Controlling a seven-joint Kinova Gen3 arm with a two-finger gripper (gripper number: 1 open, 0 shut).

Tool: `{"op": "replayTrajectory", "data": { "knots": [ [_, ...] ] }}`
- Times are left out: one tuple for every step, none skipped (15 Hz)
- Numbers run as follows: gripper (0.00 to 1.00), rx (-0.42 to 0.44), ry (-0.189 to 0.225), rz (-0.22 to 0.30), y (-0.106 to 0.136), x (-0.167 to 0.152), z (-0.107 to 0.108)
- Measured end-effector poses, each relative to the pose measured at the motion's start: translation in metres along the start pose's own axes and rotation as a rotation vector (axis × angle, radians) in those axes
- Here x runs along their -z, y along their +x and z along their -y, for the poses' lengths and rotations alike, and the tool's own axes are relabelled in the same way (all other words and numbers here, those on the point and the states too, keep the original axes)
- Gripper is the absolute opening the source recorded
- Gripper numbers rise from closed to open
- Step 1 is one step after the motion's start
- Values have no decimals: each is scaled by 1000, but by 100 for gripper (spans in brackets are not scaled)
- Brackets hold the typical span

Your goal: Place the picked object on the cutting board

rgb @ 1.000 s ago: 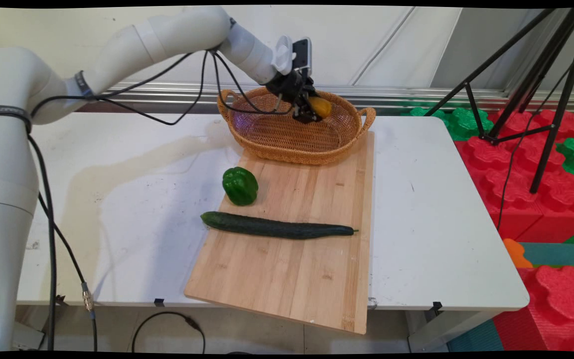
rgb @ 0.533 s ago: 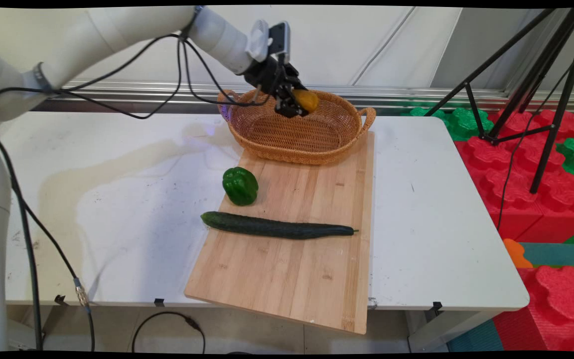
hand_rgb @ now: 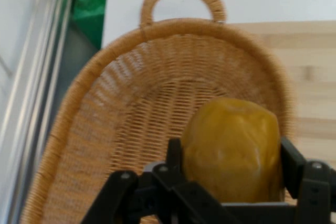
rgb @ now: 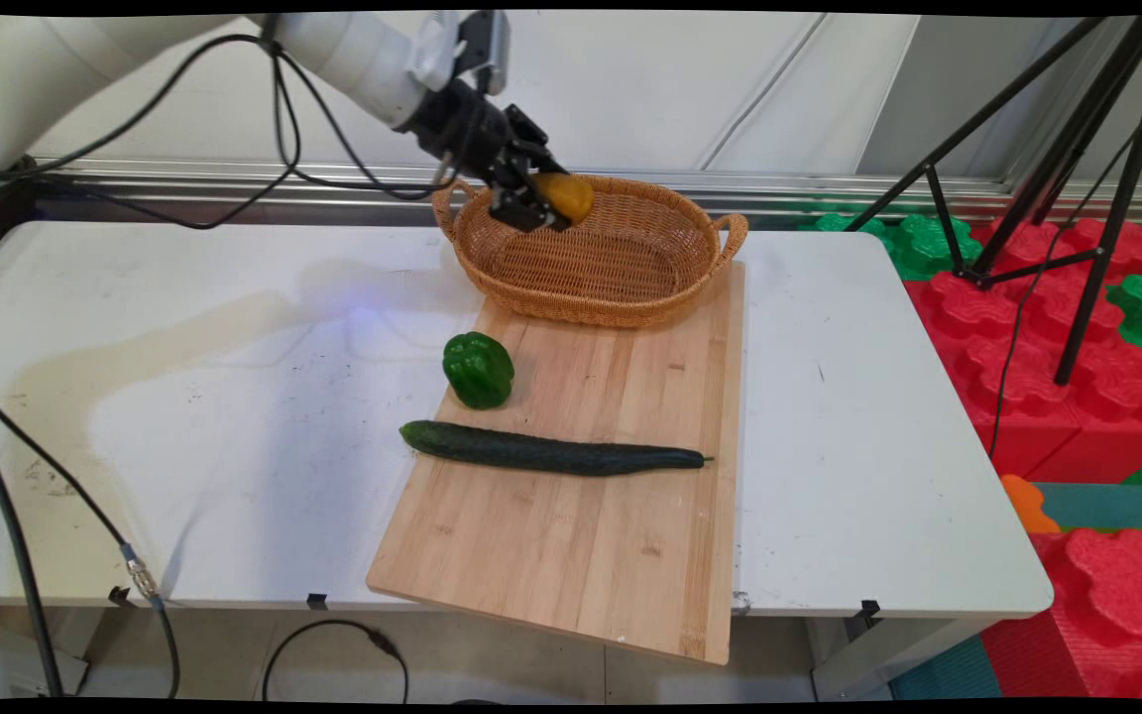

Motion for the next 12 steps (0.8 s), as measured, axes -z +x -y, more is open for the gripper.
{"op": "replayTrajectory", "data": {
  "knots": [
    [0, 12, -14, -4, -1, 9, -6],
    [0, 28, -32, -6, -2, 18, -14],
    [0, 42, -50, -8, -3, 27, -22],
    [0, 54, -69, -8, -3, 33, -30],
    [0, 61, -84, -7, -3, 38, -37],
    [0, 66, -100, -5, -4, 42, -46],
    [0, 69, -115, -3, -3, 44, -54],
    [0, 71, -125, -1, -3, 44, -61],
    [0, 75, -136, 2, -2, 43, -68],
    [0, 79, -145, 6, 0, 40, -75],
    [0, 82, -151, 9, 1, 36, -80],
    [0, 88, -157, 15, 2, 29, -86]
  ]
}}
